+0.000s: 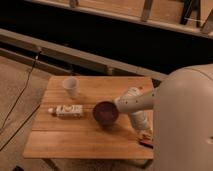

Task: Push the eraser across the table

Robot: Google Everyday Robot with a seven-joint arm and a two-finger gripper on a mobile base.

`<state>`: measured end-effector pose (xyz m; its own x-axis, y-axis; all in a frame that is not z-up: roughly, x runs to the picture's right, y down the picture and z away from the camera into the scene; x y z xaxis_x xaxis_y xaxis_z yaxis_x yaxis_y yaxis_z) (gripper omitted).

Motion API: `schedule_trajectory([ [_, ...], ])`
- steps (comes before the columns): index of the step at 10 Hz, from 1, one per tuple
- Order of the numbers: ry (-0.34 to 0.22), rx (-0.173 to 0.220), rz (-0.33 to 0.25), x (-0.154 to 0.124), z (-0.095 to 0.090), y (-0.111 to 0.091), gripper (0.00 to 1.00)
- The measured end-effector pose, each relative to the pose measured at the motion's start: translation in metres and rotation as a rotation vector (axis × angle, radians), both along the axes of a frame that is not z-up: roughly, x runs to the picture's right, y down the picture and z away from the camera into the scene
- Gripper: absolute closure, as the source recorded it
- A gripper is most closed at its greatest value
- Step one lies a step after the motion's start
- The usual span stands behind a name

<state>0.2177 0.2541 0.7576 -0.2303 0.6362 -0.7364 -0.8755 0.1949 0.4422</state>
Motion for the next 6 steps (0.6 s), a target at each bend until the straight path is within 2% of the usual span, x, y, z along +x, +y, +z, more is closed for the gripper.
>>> schedule_trajectory([
  [6, -0.016, -0.006, 0.003, -0.0080, 0.0038, 0.0051, 0.20],
])
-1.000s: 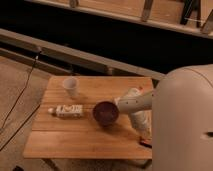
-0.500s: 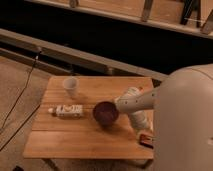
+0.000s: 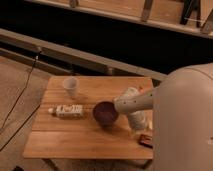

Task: Push the eraser across the table

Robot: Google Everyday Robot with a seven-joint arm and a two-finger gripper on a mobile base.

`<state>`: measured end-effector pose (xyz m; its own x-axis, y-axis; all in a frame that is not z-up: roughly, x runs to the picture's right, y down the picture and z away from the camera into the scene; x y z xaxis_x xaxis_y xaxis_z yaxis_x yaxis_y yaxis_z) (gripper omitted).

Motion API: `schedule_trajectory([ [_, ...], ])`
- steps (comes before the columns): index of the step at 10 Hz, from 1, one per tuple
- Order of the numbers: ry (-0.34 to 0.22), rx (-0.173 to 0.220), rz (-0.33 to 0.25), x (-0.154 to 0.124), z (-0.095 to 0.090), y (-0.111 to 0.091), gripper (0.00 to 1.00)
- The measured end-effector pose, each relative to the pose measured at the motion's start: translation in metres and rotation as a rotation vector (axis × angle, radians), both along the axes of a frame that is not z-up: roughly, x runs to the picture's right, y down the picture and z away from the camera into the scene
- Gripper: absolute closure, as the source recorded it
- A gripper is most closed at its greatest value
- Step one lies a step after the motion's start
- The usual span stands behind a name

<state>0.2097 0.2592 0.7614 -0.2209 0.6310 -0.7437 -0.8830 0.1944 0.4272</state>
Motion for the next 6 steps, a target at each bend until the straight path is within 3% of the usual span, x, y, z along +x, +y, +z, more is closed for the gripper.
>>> schedule_trajectory([
  [6, 0.037, -0.020, 0.026, 0.019, 0.011, 0.012, 0.20],
])
